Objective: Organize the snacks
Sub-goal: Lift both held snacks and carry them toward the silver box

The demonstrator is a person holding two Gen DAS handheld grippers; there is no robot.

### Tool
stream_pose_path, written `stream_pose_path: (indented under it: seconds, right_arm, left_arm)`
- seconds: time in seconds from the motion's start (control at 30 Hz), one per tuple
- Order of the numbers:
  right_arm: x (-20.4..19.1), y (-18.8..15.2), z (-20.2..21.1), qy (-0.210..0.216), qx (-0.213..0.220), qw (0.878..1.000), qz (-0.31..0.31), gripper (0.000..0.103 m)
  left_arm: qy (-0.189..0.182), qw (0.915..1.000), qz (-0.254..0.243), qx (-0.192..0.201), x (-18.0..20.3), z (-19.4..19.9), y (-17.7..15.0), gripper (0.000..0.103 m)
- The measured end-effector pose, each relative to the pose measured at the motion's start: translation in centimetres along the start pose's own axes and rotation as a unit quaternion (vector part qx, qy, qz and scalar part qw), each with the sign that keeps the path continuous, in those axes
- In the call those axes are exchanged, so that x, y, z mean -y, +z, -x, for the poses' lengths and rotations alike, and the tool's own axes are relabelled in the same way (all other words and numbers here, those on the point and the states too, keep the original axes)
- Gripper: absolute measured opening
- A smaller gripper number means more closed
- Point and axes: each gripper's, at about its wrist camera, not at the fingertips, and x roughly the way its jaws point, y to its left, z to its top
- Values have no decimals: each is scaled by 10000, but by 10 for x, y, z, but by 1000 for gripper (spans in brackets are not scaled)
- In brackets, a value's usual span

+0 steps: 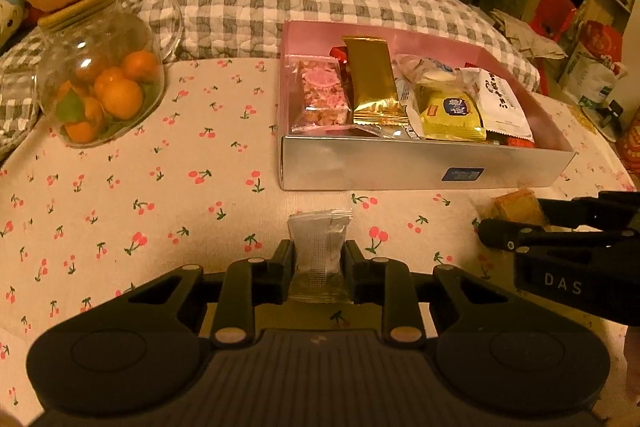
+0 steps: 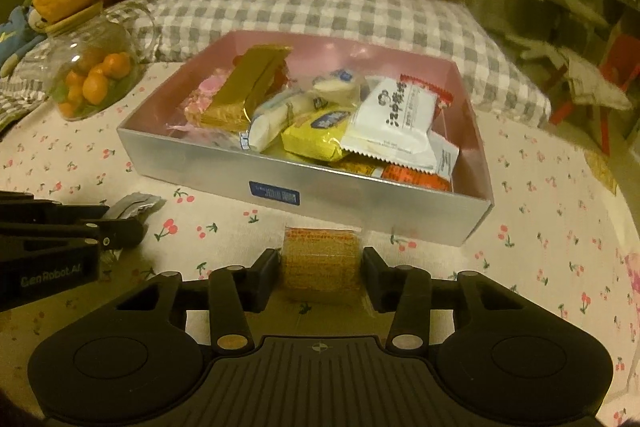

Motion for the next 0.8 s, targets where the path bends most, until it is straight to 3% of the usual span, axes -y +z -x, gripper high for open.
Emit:
stream_pose_path:
  seconds: [0.23,0.47,0.8]
  right_arm:
    - [2,6,7,181,-353,9987,-328,44]
    - [8,10,17,398,-578,9953,-674,44]
    - [20,20,36,568,-511,9917,-1033,44]
  left_arm:
    - [-233,9987,316,-340,-6,4,5,23]
    - [-311,9980,420,-369,-9,13,9,23]
    - [-402,9974,498,-334,-10,28,14,23]
